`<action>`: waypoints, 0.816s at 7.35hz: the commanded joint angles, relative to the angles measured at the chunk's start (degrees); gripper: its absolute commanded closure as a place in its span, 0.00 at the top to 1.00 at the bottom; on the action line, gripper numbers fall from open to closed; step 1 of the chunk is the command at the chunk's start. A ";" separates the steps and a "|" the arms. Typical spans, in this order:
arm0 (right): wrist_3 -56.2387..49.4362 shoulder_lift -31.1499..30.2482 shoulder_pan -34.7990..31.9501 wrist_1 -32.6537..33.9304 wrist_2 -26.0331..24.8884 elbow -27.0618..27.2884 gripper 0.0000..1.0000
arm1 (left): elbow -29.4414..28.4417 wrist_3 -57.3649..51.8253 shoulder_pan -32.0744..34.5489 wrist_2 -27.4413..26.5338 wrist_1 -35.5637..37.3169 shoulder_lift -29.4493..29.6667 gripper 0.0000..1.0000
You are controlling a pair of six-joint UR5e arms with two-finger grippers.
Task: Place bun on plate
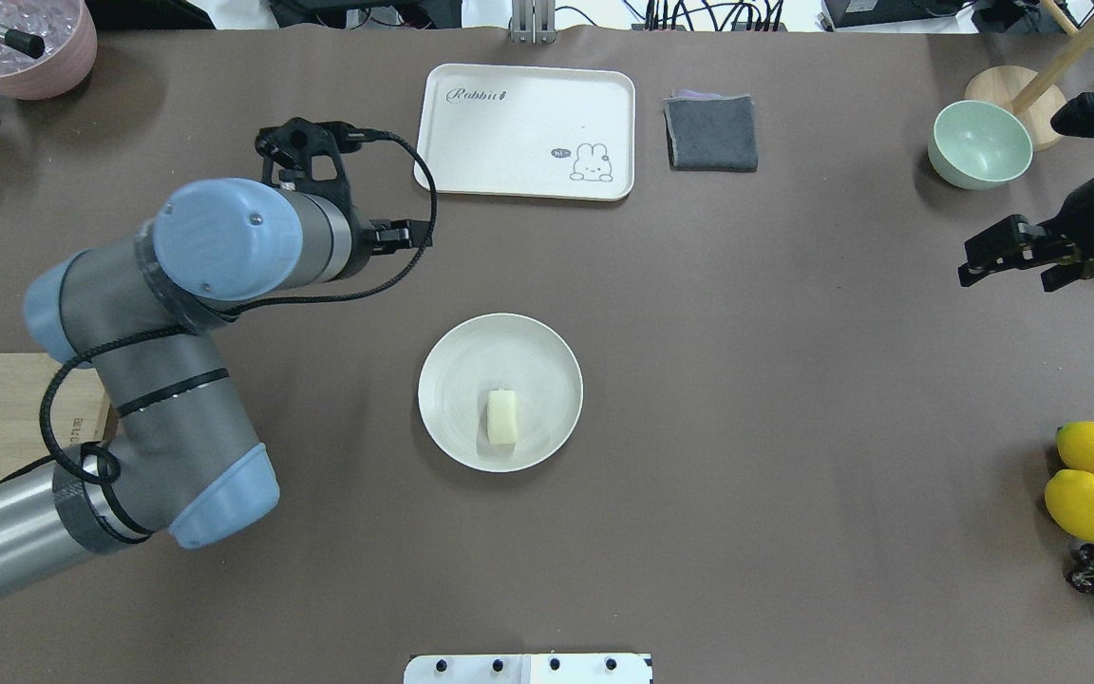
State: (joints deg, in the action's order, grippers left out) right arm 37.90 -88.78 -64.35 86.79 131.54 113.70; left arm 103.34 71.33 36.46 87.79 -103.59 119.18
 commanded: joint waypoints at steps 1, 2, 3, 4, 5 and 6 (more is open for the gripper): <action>-17.26 -6.56 -10.04 0.39 2.66 -3.39 1.00 | -0.42 -0.14 6.04 0.27 -2.49 -5.35 0.97; -24.21 -8.50 -14.18 0.40 2.84 -5.49 1.00 | -0.25 -1.79 10.43 1.41 -2.23 -7.89 0.97; -29.76 -9.47 -18.05 0.40 3.01 -7.43 1.00 | -0.07 -12.16 16.30 9.51 -1.97 -11.74 0.97; -34.17 -10.96 -21.13 0.48 3.19 -7.62 1.00 | -0.25 -21.84 24.28 16.81 -1.97 -15.09 0.97; -36.56 -11.41 -23.95 2.57 3.28 -7.36 1.00 | 0.19 -31.24 31.06 23.50 -1.79 -18.43 0.97; -42.15 -10.98 -26.41 8.68 3.19 -7.27 1.00 | -1.03 -43.69 39.30 29.31 -0.75 -20.81 0.97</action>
State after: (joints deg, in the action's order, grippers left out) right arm 1.69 -99.67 -87.33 90.15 134.73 106.42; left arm 103.09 41.70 66.05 109.28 -105.19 101.89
